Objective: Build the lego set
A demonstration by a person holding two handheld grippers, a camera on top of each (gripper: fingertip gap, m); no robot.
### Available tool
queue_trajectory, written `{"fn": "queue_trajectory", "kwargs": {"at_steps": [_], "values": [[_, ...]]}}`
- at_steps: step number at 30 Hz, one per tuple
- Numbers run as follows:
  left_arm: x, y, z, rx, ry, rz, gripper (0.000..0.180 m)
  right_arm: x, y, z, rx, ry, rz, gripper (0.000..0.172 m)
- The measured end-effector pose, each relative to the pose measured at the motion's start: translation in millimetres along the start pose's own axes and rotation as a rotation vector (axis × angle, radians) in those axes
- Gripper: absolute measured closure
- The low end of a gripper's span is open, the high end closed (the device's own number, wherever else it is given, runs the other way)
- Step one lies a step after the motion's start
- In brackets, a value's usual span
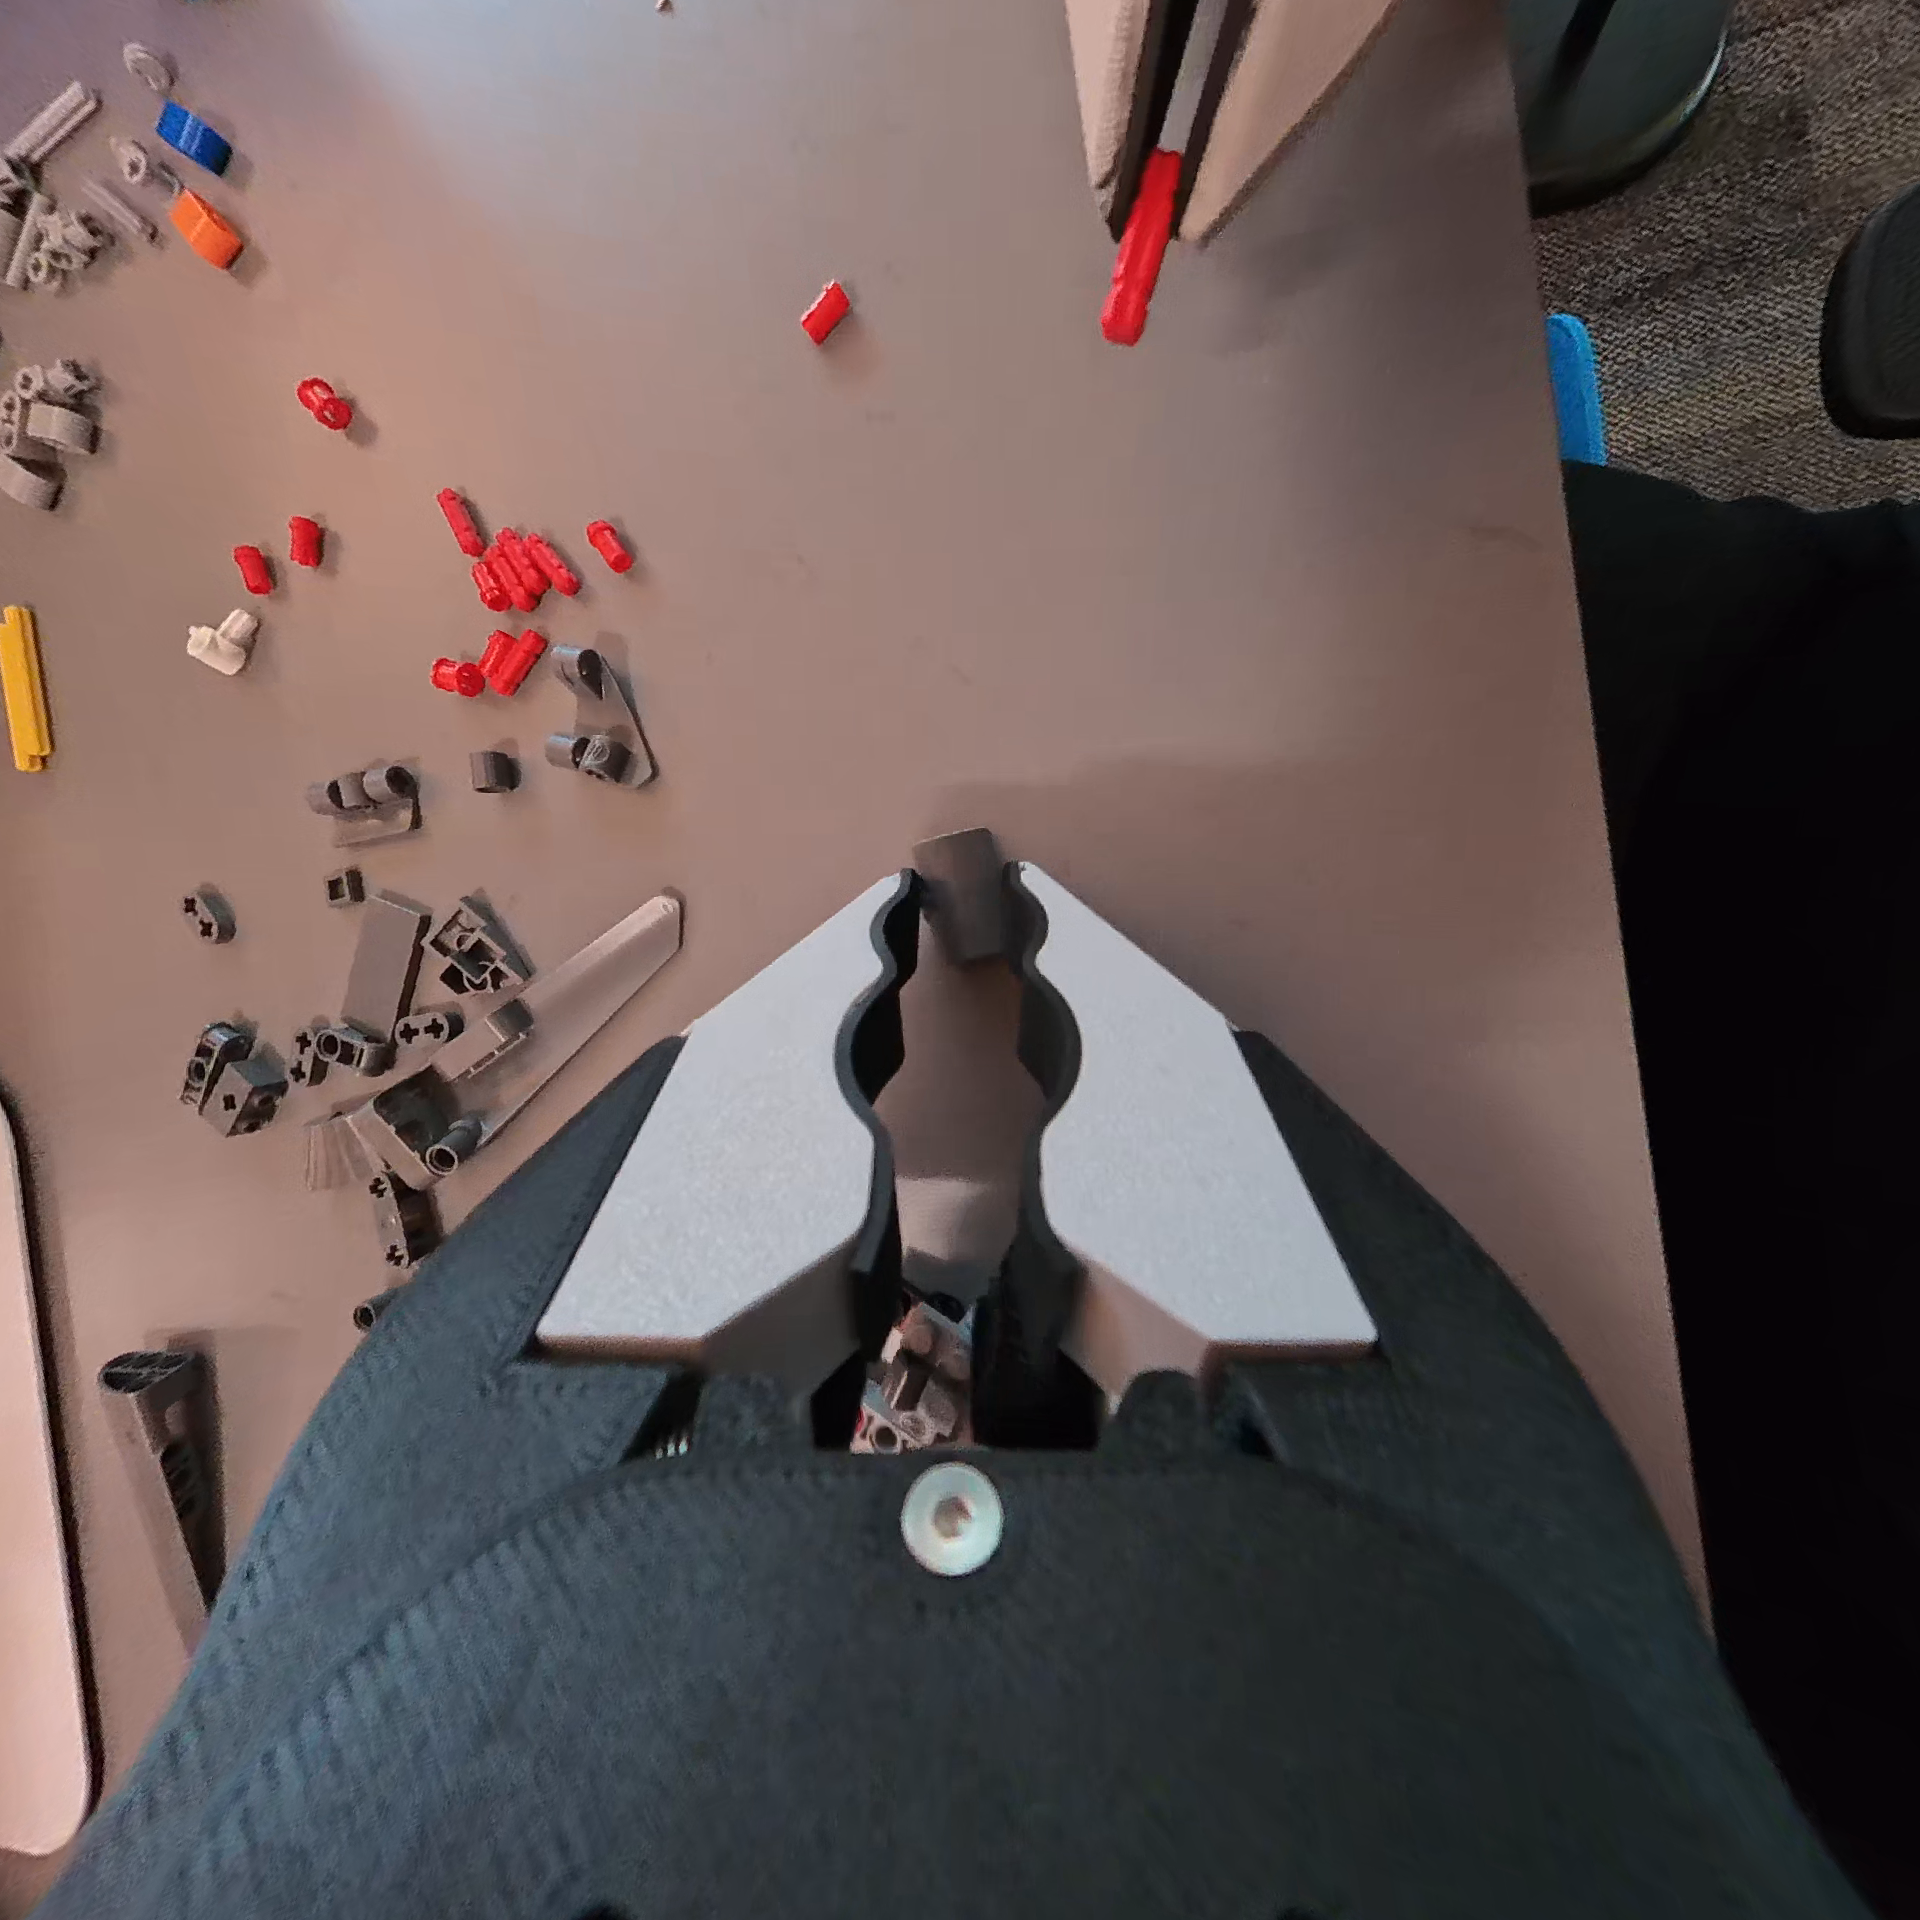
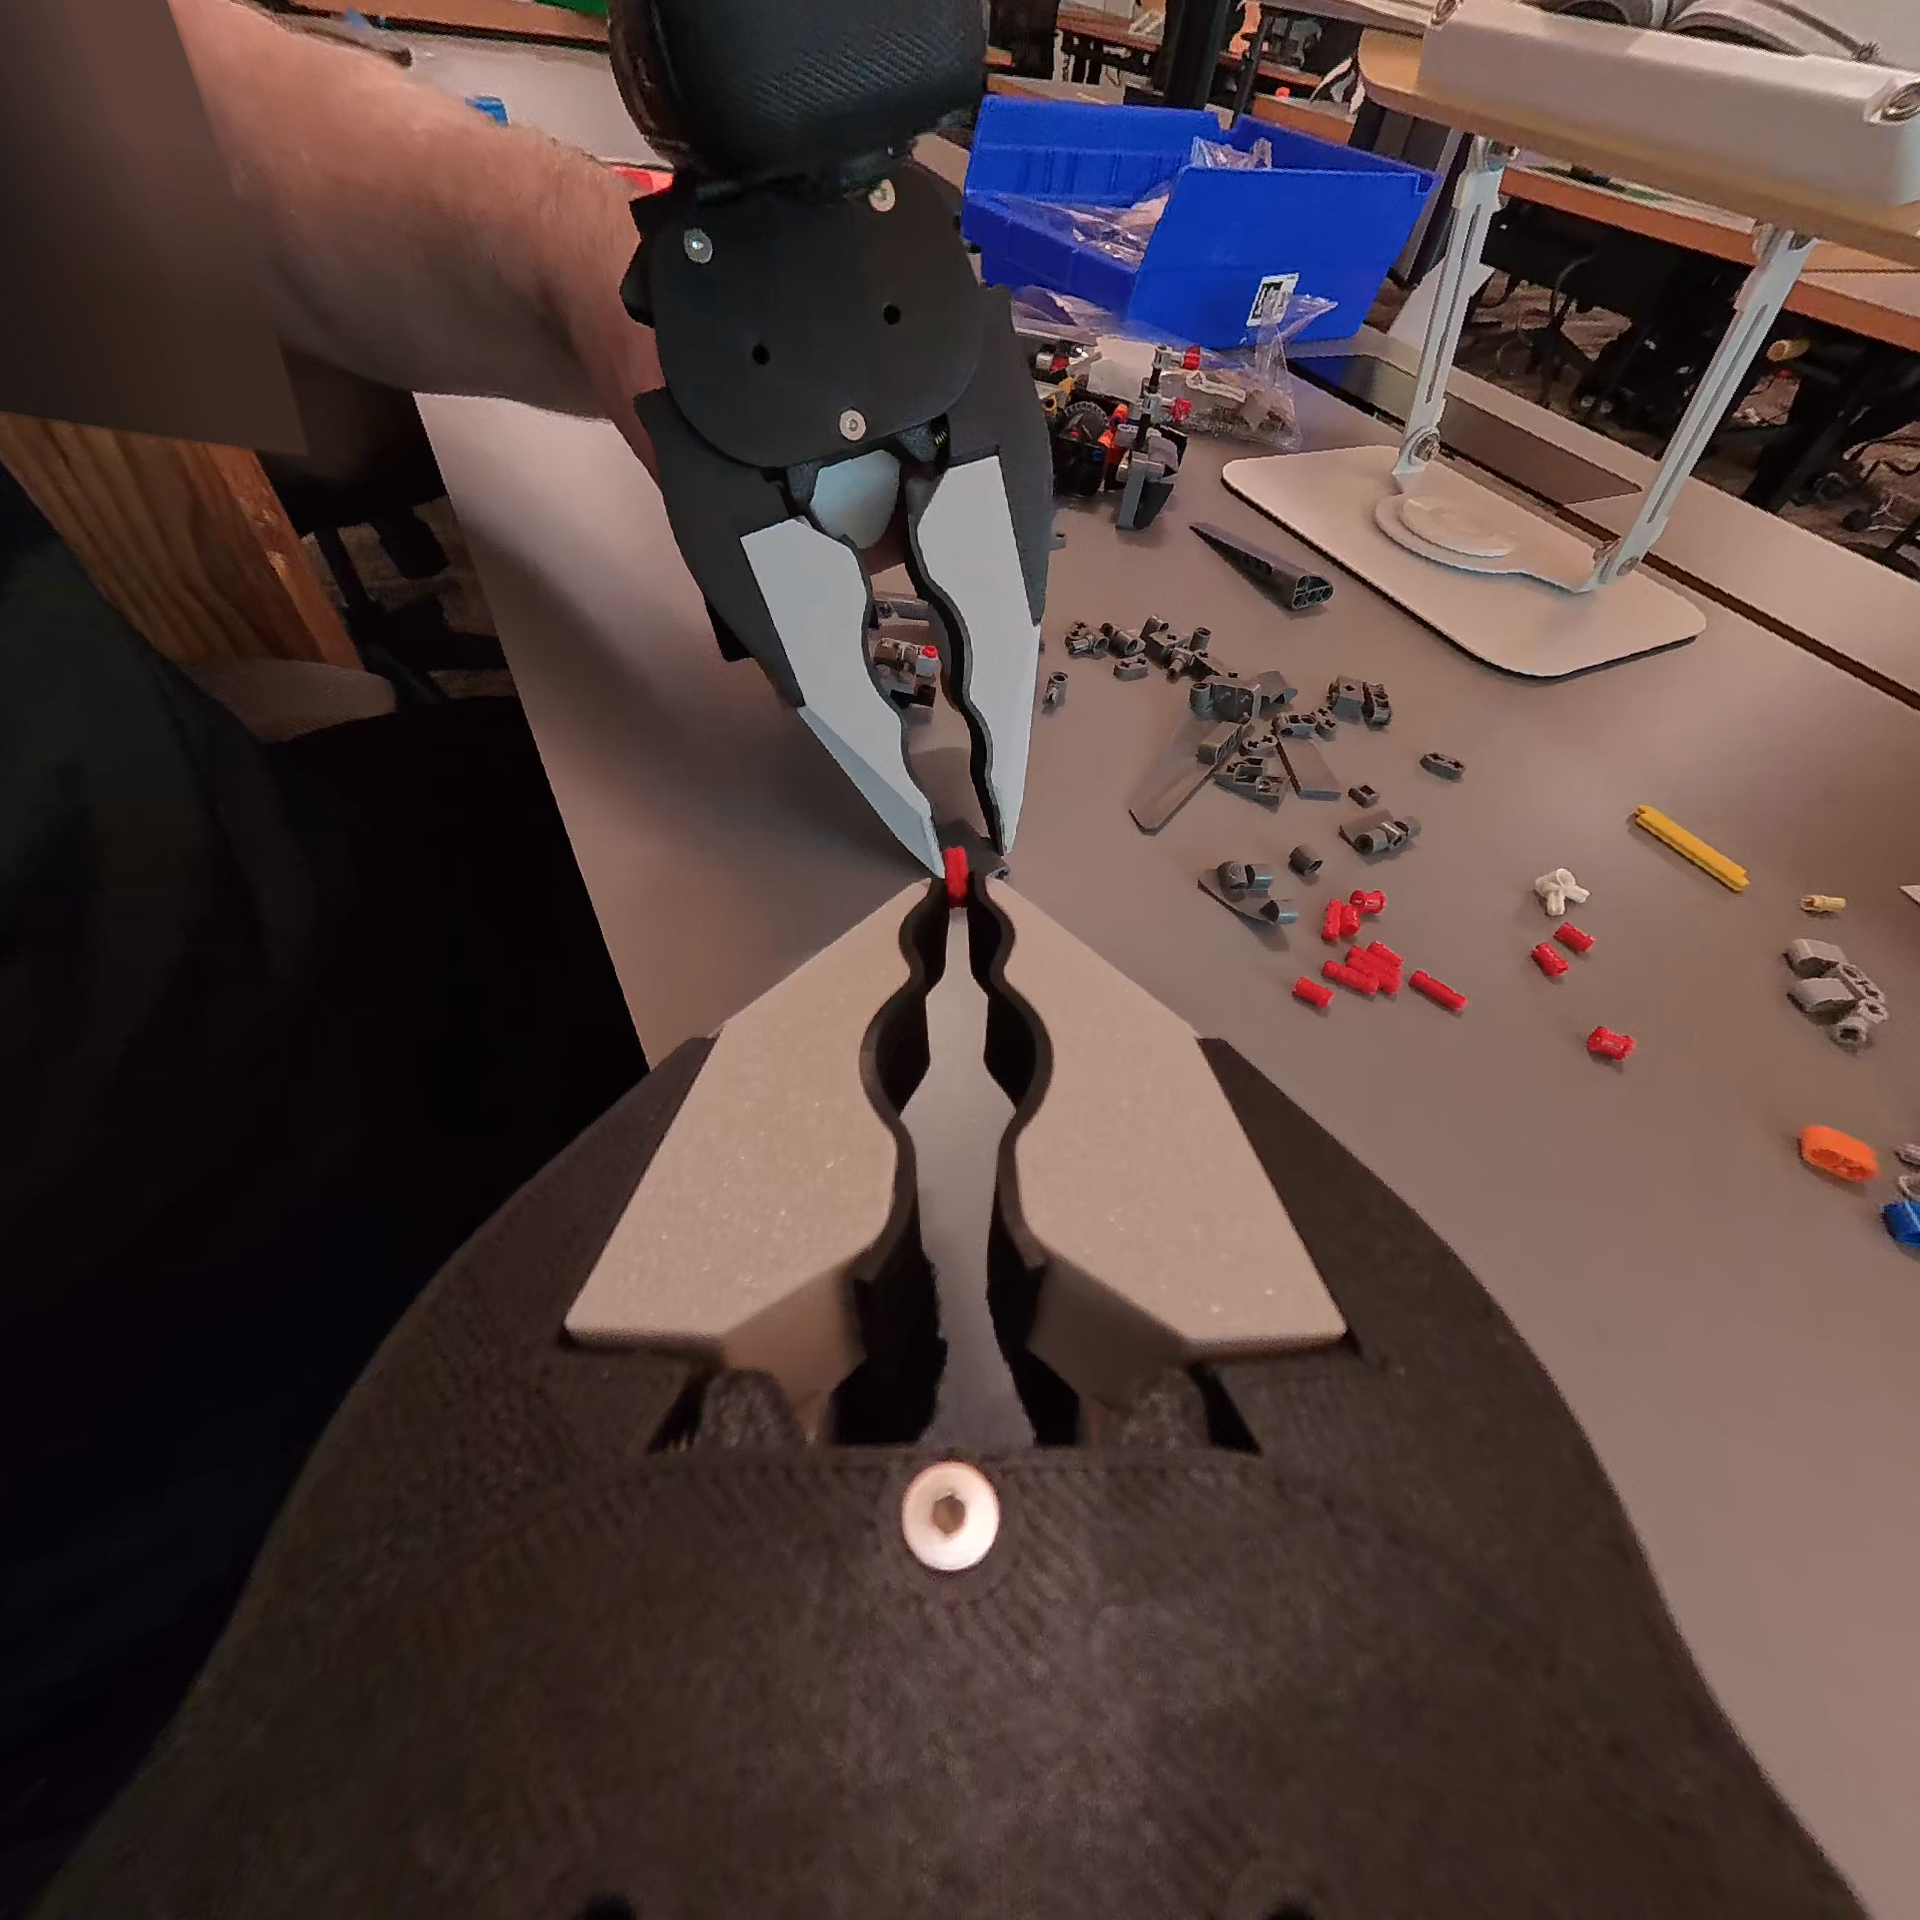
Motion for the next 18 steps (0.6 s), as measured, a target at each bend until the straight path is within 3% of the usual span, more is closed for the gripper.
{"fn": "queue_trajectory", "kwargs": {"at_steps": [7,15,18], "values": [[6,2,5,0.08,-0.089,-0.093,0.167,3,-6,2,-0.063,0.006,0.01,0.171],[10,16,2,0.299,-0.189,-0.207,0.167,12,-25,-3,-0.182,0.081,0.046,0.171],[13,11,5,0.292,-0.237,-0.252,0.167,17,-34,-3,-0.222,0.092,0.041,0.171]]}}
Point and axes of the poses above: each gripper's, where its closed fingertips meet, y back along the fingers, z out of its underside, x = y × z across the jaws, the point moved 10 cm from there along y, back along the fingers, and after that the axes turned 12 degrees about -z, right-handed, at the moved point
